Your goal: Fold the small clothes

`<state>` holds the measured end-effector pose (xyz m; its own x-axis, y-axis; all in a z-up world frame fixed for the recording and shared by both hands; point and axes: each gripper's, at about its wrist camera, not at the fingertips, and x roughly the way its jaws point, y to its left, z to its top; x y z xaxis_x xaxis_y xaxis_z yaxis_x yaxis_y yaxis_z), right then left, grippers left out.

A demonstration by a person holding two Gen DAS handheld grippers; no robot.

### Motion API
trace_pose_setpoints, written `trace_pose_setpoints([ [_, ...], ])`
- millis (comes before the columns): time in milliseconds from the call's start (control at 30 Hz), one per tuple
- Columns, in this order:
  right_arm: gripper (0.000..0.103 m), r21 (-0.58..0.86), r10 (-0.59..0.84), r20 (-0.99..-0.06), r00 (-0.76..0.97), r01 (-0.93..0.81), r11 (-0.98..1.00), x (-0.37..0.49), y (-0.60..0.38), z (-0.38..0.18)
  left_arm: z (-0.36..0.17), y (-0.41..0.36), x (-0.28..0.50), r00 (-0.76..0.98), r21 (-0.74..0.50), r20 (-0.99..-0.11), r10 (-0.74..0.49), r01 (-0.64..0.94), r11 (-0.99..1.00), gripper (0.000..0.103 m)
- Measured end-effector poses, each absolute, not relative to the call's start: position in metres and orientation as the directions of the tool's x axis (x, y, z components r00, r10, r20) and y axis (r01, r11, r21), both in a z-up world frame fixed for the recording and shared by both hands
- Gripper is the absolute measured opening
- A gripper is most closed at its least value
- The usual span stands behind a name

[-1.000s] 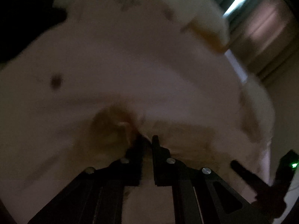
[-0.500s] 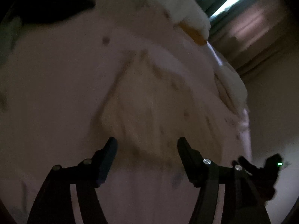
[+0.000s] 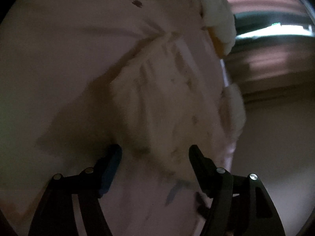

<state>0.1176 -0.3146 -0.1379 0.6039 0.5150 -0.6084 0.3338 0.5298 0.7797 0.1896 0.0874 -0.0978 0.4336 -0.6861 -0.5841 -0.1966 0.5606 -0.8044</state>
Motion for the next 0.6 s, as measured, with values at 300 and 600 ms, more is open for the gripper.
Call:
trace_pose_setpoints([
  [300, 0.052, 0.747, 0.470, -0.635, 0.613, 0.333, 0.575, 0.161, -0.304, -0.135, -0.106, 0.060, 0.247, 0.453, -0.702, -0.699, -0.553, -0.285, 0.653, 0.026],
  [600, 0.008, 0.727, 0.405, -0.611, 0.680, 0.280, 0.626, 0.151, -0.316, -0.122, -0.069, 0.053, 0.209, 0.510, -0.633, -0.708, -0.488, -0.152, 0.759, 0.013],
])
